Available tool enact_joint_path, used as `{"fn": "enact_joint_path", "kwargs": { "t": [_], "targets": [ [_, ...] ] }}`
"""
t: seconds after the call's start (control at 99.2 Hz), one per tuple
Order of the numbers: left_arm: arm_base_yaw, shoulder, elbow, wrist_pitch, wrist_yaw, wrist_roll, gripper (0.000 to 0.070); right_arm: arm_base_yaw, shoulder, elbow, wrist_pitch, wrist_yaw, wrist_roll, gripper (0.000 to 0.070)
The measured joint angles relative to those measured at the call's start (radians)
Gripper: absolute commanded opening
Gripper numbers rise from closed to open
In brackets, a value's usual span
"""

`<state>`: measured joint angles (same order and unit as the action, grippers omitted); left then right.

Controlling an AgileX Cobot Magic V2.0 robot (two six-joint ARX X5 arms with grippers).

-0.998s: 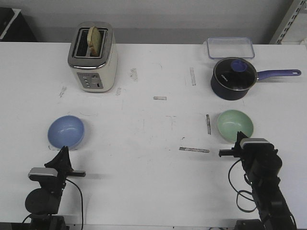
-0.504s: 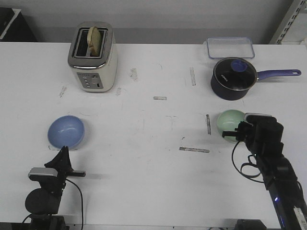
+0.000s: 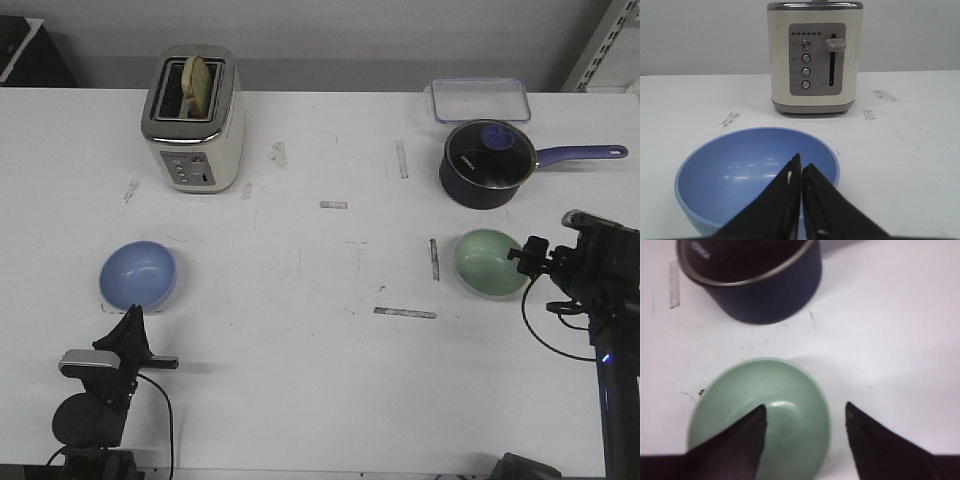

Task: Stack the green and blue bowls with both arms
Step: 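Move the right gripper forward to the rim of the pale green bowl, then close the right gripper on the green bowl's rim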

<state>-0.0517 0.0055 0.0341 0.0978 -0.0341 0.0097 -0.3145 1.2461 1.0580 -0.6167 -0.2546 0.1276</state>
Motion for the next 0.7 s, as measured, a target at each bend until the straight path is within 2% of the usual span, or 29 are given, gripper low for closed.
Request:
{"fn": "enact_joint_path", "kwargs": {
  "t": [0.05, 0.232, 0.504, 0.635, 0.696],
  "targets": [
    [0.000, 0.000, 0.000, 0.000, 0.000, 0.000, 0.0002, -0.022, 0.016, 0.000, -0.020, -0.016, 0.007, 0.0498],
    [0.000, 0.000, 0.000, 0.000, 0.000, 0.000, 0.0002, -0.030, 0.080, 0.000, -0.077, -0.026, 0.012, 0.0498],
    [0.000, 0.000, 0.000, 0.000, 0.000, 0.000, 0.0002, -0.026, 0.196, 0.000, -0.064, -0.029, 0.011, 0.0492],
    [0.000, 0.000, 0.000, 0.000, 0.000, 0.000, 0.0002, -0.018, 0.236, 0.000, -0.049, -0.026, 0.011, 0.0430],
    [0.000, 0.000, 0.000, 0.000, 0.000, 0.000, 0.0002, -0.010, 0.241, 0.000, -0.037, -0.027, 0.011, 0.0354]
  ]
}}
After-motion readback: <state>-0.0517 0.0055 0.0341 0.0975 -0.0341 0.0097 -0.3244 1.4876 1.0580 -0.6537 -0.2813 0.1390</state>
